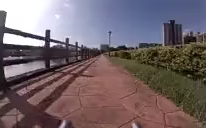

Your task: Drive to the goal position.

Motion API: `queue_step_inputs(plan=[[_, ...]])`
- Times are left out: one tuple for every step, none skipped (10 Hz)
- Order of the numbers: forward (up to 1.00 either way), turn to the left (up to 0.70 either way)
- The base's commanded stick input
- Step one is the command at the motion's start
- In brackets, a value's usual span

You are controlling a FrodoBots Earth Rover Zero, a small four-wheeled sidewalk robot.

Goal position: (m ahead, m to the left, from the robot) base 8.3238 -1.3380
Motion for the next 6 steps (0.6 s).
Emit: queue_step_inputs(plan=[[0.5, 0.08], [0.5, 0.43], [0.5, 0.5], [0.5, 0.5], [0.5, 0.16], [0.5, 0.01]])
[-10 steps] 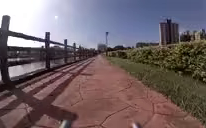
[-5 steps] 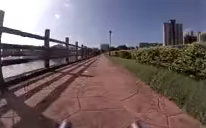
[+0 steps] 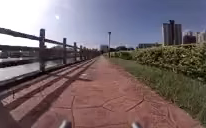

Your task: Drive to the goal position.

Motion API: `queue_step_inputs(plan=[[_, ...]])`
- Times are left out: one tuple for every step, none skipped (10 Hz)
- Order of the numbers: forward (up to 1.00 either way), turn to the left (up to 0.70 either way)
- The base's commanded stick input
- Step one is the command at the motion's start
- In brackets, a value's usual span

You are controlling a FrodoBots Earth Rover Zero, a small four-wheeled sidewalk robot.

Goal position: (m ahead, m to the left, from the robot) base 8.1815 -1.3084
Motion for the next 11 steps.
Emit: queue_step_inputs(plan=[[0.5, 0.0], [0.5, 0.0], [0.5, 0.0], [0.5, 0.0], [0.5, 0.0], [0.5, 0.0], [0.5, 0.0], [0.5, 0.0], [0.5, 0.0], [0.5, 0.0], [0.5, 0.0]])
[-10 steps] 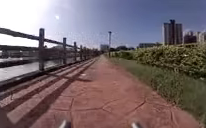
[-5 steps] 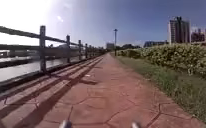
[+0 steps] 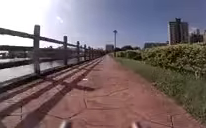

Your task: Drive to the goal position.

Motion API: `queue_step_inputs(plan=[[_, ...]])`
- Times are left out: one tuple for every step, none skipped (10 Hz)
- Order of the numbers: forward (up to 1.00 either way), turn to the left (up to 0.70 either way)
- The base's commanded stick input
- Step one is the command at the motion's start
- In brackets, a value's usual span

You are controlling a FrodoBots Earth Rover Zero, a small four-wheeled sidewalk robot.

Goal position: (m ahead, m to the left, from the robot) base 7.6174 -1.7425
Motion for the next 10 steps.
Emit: queue_step_inputs(plan=[[0.5, 0.0], [0.5, 0.0], [0.5, 0.0], [0.5, 0.0], [0.5, 0.0], [0.5, 0.0], [0.5, 0.0], [0.5, 0.0], [0.5, 0.0], [0.5, 0.0]])
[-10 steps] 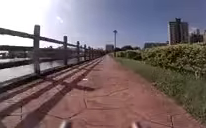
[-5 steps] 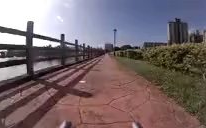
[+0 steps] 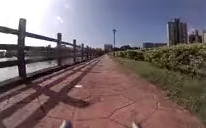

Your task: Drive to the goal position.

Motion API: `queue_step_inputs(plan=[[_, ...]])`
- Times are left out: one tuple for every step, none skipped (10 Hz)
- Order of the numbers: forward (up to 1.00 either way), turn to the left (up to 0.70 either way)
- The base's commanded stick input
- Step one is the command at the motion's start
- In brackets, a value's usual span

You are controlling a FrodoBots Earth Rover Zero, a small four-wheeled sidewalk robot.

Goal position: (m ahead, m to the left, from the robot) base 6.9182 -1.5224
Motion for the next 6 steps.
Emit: queue_step_inputs(plan=[[0.5, 0.0], [0.5, 0.0], [0.5, 0.03], [0.5, 0.15], [0.5, 0.09], [0.5, 0.05]])
